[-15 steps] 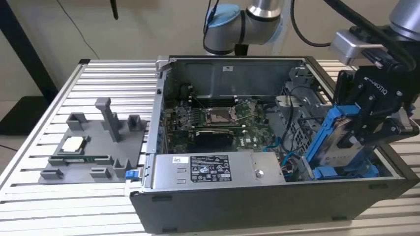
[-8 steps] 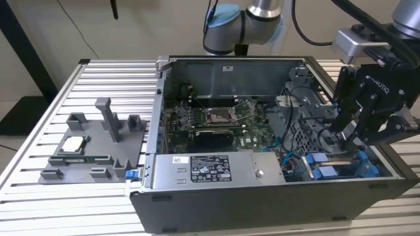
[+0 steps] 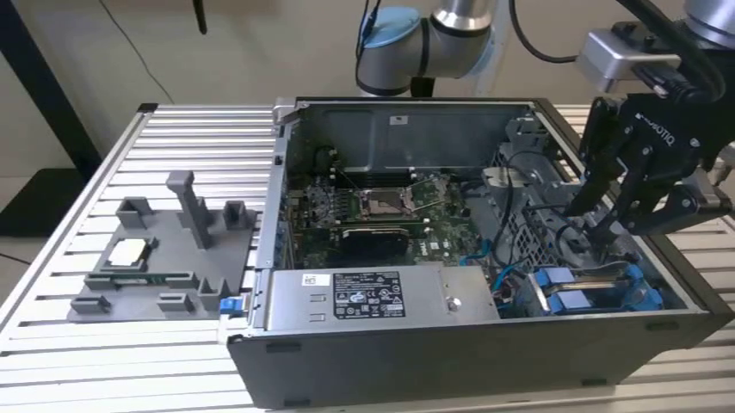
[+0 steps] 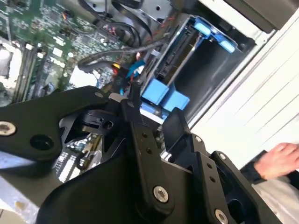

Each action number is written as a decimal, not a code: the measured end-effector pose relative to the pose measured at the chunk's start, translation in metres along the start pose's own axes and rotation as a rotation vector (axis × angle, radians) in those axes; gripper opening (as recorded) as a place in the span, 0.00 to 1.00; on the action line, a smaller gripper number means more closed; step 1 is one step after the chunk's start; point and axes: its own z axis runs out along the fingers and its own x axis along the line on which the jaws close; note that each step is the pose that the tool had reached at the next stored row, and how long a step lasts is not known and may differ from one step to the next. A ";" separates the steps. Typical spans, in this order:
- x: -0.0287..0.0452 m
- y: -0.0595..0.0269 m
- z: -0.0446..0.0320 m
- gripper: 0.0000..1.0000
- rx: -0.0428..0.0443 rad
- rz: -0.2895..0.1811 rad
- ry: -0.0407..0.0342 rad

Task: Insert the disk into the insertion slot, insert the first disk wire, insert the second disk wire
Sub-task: 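Insert the disk into the insertion slot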

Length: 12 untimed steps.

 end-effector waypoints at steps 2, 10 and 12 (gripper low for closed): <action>-0.0026 0.0003 0.0004 0.47 -0.0003 0.000 -0.0119; -0.0110 0.0004 0.0045 0.47 -0.0014 -0.002 -0.0667; -0.0109 -0.0007 0.0073 0.47 -0.0014 -0.001 -0.0702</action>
